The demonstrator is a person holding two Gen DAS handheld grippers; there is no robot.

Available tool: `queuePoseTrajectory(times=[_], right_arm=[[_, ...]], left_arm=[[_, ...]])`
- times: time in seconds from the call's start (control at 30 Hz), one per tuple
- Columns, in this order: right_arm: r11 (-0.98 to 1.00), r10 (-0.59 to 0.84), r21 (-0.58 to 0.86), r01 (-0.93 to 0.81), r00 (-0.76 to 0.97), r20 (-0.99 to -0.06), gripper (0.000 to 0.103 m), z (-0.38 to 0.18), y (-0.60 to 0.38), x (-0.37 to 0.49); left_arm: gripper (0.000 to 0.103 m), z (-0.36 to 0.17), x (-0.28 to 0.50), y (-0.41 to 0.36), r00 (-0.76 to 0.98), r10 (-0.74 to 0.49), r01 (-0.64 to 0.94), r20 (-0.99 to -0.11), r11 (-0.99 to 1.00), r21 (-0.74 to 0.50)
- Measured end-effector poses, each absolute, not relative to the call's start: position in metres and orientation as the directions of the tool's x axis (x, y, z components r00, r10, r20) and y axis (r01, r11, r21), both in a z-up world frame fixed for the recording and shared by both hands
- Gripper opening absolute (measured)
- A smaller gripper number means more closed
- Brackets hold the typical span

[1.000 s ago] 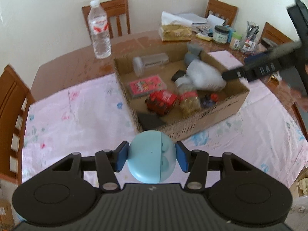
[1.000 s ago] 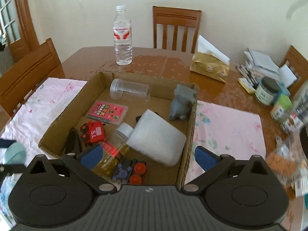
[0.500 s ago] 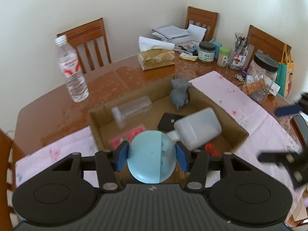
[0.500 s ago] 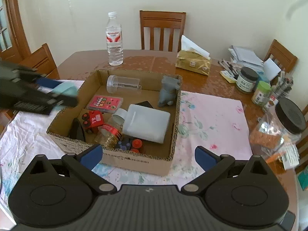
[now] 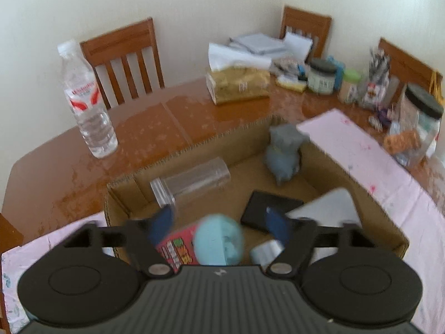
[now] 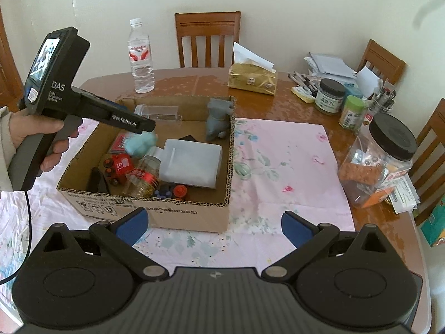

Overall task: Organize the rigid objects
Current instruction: 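Open the right gripper releasing the jug into the box while the left gripper drops the blue case inside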

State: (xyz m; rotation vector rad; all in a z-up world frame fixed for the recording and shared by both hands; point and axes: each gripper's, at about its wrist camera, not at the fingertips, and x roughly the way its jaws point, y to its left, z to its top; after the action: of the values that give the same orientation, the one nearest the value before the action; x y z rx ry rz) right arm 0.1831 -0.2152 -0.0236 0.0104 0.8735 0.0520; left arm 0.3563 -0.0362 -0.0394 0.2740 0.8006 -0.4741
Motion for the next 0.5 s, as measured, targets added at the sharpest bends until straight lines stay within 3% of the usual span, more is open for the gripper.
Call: queuePoseTrajectory(times=[0.07,0.33,0.5], right_arm=[[0.999,0.052,0.033,-0.042,0.64,-0.766,0.103,-0.023,-0.215,0.184],[0.997,0.066,0.033,-0.064,0.631,-0.773,0.103,-0.019,-0.206,0.194],[0.996,0.075,0.022,-0.092,0.623,-0.779,0.103,-0.018,-0.197,0.198]], left_arm=[[0.101,-0.03,0.351,-0.033,0.646,-0.294,0.476,-0.705,0.877,0.071],[0.102,0.007,0.313,-0.008,0.742,-0.259,0.401,-0.618,0.911,0.1],[0.103,0.014,0.283,0.011,0.753,-0.211,0.317,-0.624,0.946,0.062]])
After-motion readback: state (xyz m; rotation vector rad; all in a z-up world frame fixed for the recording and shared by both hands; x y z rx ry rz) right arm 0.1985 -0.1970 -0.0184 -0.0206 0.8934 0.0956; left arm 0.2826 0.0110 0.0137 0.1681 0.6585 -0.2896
